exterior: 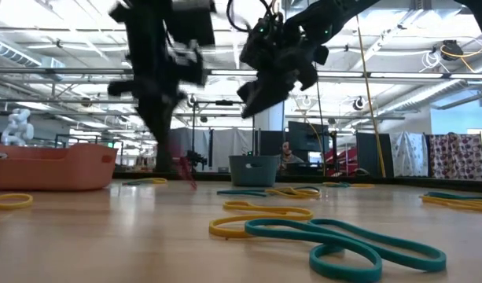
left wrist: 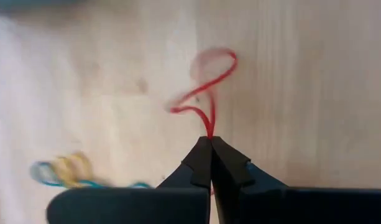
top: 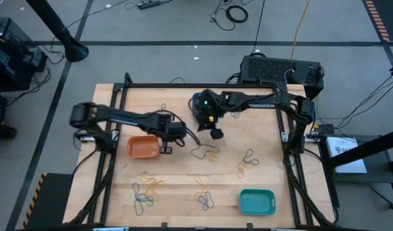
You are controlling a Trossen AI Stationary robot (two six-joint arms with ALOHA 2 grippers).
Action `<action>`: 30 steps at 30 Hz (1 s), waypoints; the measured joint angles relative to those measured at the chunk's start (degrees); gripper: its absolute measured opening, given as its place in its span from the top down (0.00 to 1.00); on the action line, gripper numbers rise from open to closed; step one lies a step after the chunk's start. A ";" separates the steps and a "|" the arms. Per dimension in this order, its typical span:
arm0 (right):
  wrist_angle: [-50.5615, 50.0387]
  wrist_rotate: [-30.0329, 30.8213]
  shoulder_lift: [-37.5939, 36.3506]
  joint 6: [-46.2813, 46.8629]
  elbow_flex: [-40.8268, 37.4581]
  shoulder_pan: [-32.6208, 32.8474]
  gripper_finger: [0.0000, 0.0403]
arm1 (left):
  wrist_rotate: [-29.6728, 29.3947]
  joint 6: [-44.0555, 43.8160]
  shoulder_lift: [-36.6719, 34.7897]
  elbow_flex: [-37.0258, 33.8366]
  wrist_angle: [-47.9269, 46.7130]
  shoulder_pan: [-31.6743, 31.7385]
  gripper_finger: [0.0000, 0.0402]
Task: Sort rubber bands into baskets
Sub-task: Put the red rubber band into the blue bin
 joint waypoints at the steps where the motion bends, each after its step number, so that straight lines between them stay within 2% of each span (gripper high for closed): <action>1: 1.80 -1.07 0.00 0.42 0.00 -0.28 1.00 | -0.30 -0.08 -2.15 0.00 0.24 -0.41 0.99; 8: 18.92 -5.39 0.63 9.01 0.04 0.25 1.00 | 0.94 -1.27 -13.22 -0.96 7.06 -3.13 0.99; 11: 21.01 -8.97 0.94 10.34 0.02 1.57 1.00 | 0.94 -2.66 -14.78 -1.31 7.95 -3.46 0.99; 15: 22.02 -8.97 0.88 8.30 0.02 4.07 0.99 | 0.95 -2.62 -15.47 -1.31 7.47 -3.59 0.99; 18: 22.92 -8.43 0.92 7.28 0.02 5.74 0.94 | 1.00 -1.54 -15.36 -1.38 7.46 -3.62 1.00; 24: 23.26 5.22 0.92 6.14 0.02 9.15 0.76 | 1.02 -0.11 -15.21 -1.38 7.96 -3.61 1.00; 30: 23.83 9.15 0.90 3.99 0.02 10.07 0.58 | 1.33 -0.11 -15.21 -1.38 7.95 -3.59 1.00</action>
